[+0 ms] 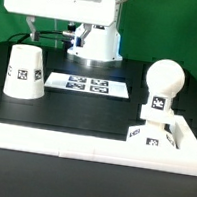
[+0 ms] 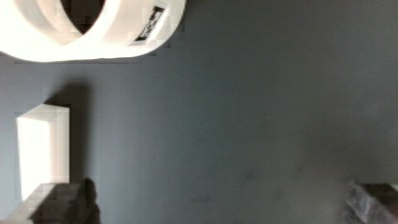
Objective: Assemble lamp
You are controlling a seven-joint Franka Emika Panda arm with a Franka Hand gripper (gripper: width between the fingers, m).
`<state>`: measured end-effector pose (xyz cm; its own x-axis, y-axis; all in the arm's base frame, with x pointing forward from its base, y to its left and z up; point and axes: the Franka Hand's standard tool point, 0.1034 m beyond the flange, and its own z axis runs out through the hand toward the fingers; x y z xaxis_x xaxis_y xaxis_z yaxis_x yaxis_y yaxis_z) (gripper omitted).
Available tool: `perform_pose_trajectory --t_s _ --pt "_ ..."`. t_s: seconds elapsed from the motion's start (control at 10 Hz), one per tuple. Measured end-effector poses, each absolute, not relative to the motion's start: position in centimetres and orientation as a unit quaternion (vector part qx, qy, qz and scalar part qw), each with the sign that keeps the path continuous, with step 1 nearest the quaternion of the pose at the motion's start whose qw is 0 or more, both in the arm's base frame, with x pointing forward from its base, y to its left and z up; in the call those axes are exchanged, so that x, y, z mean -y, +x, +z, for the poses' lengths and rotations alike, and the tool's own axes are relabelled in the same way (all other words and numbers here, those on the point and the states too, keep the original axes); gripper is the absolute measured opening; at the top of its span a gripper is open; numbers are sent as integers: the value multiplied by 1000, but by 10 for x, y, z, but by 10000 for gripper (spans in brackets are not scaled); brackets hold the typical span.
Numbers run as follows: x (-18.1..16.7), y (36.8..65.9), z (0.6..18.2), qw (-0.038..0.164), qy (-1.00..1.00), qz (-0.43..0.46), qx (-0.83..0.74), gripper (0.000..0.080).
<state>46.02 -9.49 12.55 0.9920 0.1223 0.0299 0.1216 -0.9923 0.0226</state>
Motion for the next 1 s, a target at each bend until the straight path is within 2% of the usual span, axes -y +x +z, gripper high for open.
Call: perform_pose_trajectory --t_s 0.2,0.4,0.6,1.0 --pt "99 458 124 9 998 14 -68 698" --pt "110 437 114 10 997 12 -82 698" --pt "122 422 110 5 997 3 -76 698" --pt "129 416 106 5 998 -3 -67 698"
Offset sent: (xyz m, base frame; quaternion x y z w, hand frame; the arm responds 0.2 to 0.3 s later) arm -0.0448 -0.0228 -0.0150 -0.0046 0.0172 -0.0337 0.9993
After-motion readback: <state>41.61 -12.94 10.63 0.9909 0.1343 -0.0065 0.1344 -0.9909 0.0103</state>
